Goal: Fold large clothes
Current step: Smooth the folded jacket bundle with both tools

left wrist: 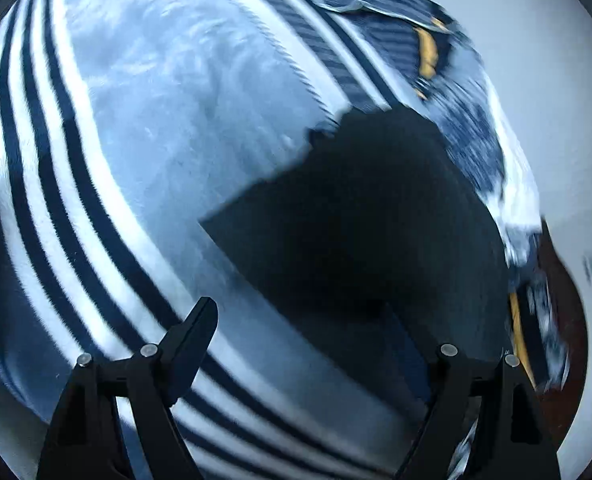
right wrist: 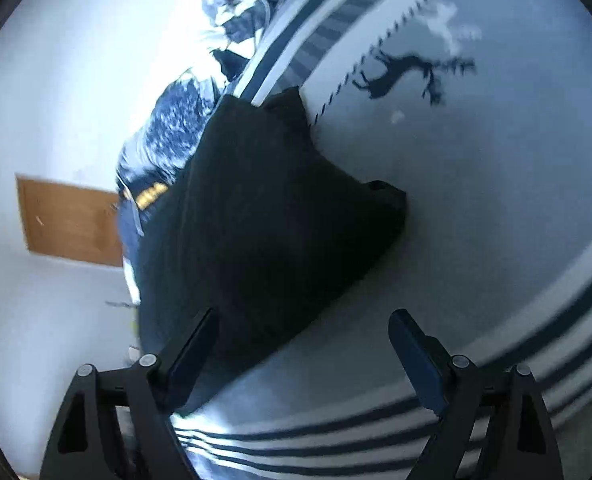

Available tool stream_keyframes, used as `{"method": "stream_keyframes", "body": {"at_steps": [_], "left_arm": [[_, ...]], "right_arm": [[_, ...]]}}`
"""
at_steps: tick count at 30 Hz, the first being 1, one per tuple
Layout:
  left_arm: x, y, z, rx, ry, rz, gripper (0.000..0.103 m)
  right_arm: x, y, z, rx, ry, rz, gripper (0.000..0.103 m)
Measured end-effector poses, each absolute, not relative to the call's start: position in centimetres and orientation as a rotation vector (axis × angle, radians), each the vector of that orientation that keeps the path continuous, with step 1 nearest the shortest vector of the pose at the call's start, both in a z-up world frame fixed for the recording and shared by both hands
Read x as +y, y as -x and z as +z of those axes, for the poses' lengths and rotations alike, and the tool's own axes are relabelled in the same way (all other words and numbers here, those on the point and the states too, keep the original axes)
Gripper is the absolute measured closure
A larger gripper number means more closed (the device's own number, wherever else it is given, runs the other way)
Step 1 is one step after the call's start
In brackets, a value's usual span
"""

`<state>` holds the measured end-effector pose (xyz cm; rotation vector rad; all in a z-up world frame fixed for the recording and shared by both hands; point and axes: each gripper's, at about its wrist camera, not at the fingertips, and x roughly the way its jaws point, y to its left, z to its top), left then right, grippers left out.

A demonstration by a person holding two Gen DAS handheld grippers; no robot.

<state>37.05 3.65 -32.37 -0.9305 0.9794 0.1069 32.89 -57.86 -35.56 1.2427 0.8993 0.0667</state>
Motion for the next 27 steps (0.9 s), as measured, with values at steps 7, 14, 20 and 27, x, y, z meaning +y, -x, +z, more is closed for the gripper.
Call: {"method": "stream_keyframes", "body": {"at_steps": [7, 14, 20, 27], "left_arm": [[4.1, -40.7, -33.4, 1.025, 0.959, 0.09, 0.069], [4.0, -38.5, -28.2, 0.941, 0.902, 0.016, 0.1], [3.3, -29.8, -24.5, 0.974, 0.79, 0.039, 0.1], [3.6, -25.2, -25.9, 1.082, 0.623, 0.196, 0.089]], "right_arm": [[-58.9, -36.4, -39.6, 0.915, -1.397, 0.12, 0.044], [-58.9, -35.6, -35.5, 0.858, -1.301, 0.204, 0.094], [-58.8, -28.2, -32.0, 0.802, -1.235, 0.225, 0.096], [-57.9, -20.9, -32.1, 0.9, -1.099, 0.213, 0.096]]}}
